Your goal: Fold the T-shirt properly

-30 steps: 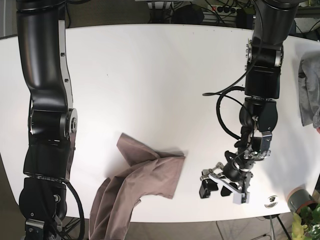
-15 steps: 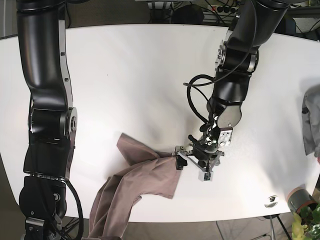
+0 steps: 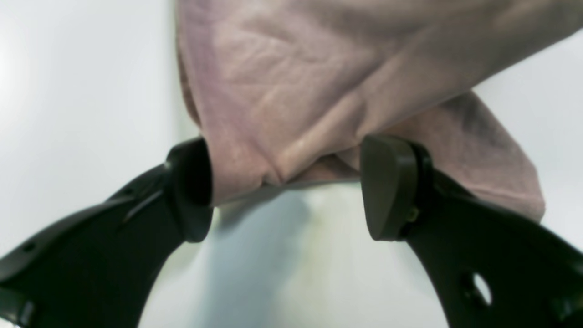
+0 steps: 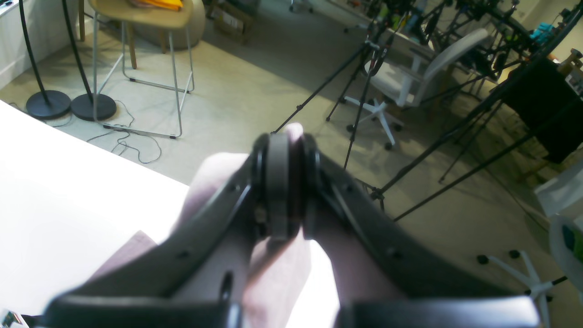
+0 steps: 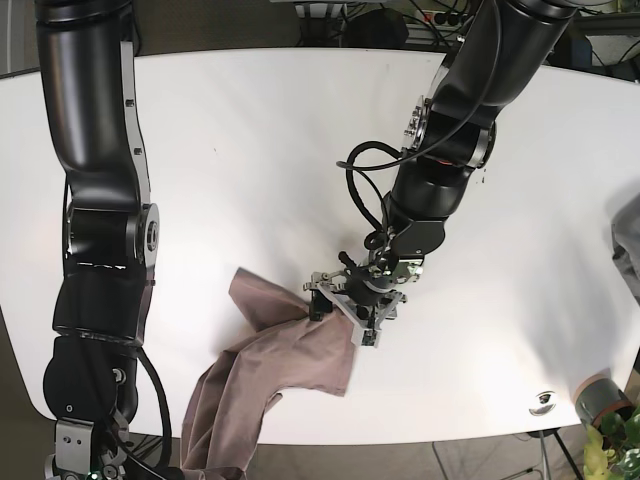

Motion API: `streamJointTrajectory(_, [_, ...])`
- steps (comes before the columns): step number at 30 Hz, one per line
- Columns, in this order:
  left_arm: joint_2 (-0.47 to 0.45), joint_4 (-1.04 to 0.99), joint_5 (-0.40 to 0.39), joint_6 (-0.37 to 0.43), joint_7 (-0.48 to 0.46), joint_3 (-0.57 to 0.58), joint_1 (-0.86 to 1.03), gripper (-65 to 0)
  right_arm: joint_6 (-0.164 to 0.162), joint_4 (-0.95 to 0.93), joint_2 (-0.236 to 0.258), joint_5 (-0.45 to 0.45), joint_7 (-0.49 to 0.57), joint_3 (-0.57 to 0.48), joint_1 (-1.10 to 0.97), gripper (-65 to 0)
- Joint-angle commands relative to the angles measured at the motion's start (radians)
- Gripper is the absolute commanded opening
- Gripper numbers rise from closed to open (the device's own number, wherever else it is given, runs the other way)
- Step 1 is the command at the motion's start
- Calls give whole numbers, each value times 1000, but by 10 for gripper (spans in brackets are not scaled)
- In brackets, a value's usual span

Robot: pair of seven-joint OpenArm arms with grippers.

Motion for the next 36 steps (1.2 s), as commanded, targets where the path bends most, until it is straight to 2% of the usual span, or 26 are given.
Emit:
streamJointTrajectory(1, [3, -3, -7, -4, -20, -2, -41, -196, -4, 25, 0, 6, 16, 4, 48, -629])
streamJointTrajectory(11, [10, -9, -4, -4, -21, -2, -33, -212, -4, 26, 2, 6, 4, 5, 43, -629])
streamJointTrajectory(12, [10, -9, -4, -4, -23, -2, -32, -233, -4, 26, 2, 6, 4, 5, 43, -629])
streamJointTrajectory(18, [5, -8, 13, -4, -121, 51, 17, -479, -5, 48, 2, 6, 2, 5, 43, -629])
streamJointTrajectory(22, [-3, -5, 15, -2, -124, 61, 31, -636, -5, 64, 2, 6, 2, 5, 25, -629])
streamJointTrajectory(23, [-13, -2, 15, -2, -124, 61, 37, -650, -5, 69, 2, 6, 2, 5, 23, -629])
streamJointTrajectory(28, [-30, 9, 12, -2, -126, 61, 43, -650, -7, 69, 3, 6, 2, 5, 5, -629])
streamJointTrajectory(33, [-76, 161, 6, -2, -118, 49, 83, -650, -7, 69, 22, 6, 0, 7, 0, -629])
streamJointTrajectory(35, [-96, 226, -4, -2, -81, 25, 106, -650, -8, 71, 32, 6, 0, 7, 0, -629])
streamJointTrajectory(36, [-118, 281, -5, -2, -34, -3, 122, -650, -8, 72, 34, 6, 0, 7, 0, -629])
